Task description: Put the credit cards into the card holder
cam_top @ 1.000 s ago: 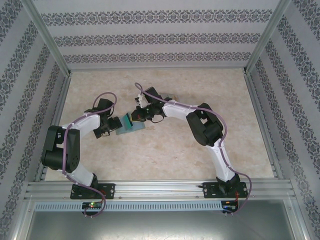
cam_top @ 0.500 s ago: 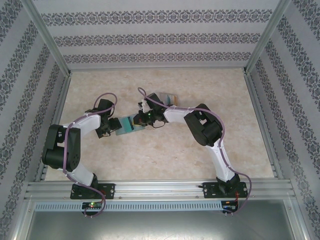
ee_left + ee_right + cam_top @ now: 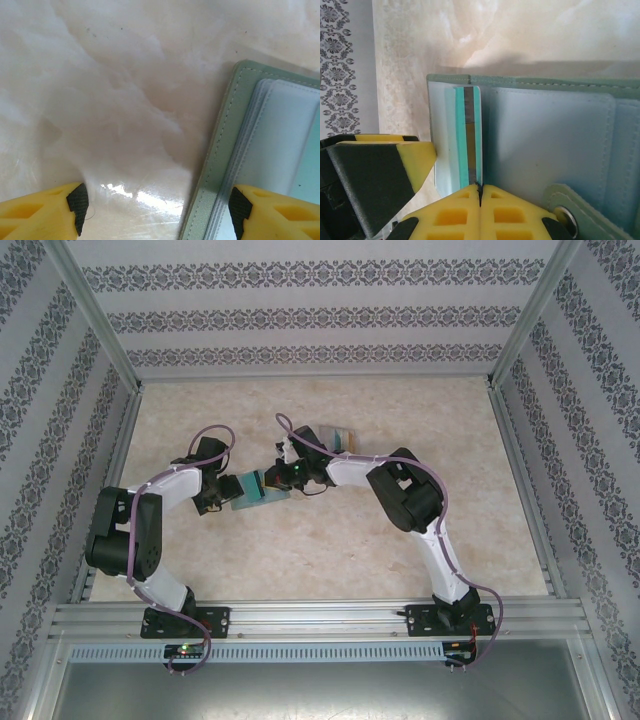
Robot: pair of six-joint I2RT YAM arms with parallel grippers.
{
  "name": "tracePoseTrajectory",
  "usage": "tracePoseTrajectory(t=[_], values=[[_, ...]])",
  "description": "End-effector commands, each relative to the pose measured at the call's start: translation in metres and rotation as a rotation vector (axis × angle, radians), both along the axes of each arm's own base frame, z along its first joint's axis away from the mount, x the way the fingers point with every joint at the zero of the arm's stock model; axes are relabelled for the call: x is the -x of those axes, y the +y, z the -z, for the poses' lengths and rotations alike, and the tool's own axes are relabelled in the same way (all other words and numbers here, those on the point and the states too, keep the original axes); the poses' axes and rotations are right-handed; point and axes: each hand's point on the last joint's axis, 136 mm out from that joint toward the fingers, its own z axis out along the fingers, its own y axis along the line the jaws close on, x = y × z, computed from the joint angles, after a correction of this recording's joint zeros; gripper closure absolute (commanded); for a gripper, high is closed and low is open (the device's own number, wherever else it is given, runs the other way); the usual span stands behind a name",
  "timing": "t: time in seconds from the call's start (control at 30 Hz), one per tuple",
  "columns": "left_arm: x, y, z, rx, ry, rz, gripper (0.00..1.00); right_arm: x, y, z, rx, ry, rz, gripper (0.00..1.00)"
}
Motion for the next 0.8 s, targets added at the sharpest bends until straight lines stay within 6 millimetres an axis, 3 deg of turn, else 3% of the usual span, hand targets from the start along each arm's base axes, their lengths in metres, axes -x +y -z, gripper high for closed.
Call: tracePoseTrajectory(t=[0.0,0.3,0.53,0.77], values=[[-0.004,0.0,0.003,0.014,0.006,-0.002,0.23,0.006,0.01,0.013,0.012,0.02,-0.003,1.0],[-0.007,-0.006,-0.004,0.069,-0.036,0.008,0.24,0.014,0.027,0.011,0.01,0.021,-0.004,0.99],[-0.01,0.008,-0.036,0.128,-0.152,-0.037,0.17,0.014,0.033,0.015,0.023,0.017,0.01,0.94],[-0.009,0.006,-0.038,0.199,-0.183,-0.068,0.1,0.017,0.04,0.007,0.01,0.006,0.004,0.88]])
